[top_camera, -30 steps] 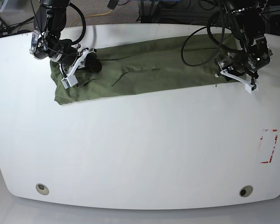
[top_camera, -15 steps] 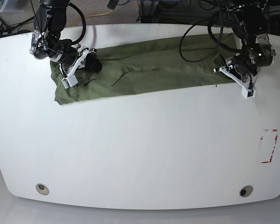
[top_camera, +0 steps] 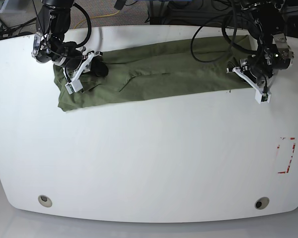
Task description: Fold the T-shirt properly
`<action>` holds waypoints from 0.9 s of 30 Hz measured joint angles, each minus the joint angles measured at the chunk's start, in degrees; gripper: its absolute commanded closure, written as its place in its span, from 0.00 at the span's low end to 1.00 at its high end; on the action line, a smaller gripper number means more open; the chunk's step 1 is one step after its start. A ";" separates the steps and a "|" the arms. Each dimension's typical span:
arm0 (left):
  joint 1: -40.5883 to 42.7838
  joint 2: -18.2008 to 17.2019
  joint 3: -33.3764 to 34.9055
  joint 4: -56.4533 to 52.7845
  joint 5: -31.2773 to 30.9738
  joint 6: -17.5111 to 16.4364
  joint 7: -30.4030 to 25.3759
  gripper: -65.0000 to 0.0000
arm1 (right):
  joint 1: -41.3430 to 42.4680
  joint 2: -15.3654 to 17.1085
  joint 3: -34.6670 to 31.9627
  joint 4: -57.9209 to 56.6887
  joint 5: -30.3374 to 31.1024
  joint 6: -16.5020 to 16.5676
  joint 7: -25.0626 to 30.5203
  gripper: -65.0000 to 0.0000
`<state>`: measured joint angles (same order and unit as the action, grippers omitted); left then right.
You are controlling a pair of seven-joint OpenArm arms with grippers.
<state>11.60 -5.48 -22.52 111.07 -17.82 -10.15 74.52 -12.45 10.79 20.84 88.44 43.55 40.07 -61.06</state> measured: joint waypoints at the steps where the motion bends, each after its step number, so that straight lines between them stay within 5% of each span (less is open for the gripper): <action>1: 0.00 0.02 -0.24 0.00 0.00 0.00 0.02 0.75 | 0.00 0.00 0.00 0.00 0.02 0.00 0.00 0.95; 11: -0.17 -0.07 -8.41 0.00 -0.22 -0.22 0.02 0.28 | 0.00 0.00 -0.04 -0.02 0.00 0.00 0.00 0.95; 22: -0.13 0.76 -9.27 -2.14 -0.20 -0.42 -0.20 0.26 | 0.02 0.00 -0.11 0.00 0.00 0.00 0.00 0.95; 27: -0.15 1.68 -9.27 -4.33 -0.17 -4.39 -0.22 0.26 | 0.02 0.00 -0.11 0.00 0.00 0.00 0.00 0.95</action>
<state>11.44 -3.79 -31.79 106.74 -18.00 -14.55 74.30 -12.43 10.79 20.73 88.44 43.55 40.07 -61.06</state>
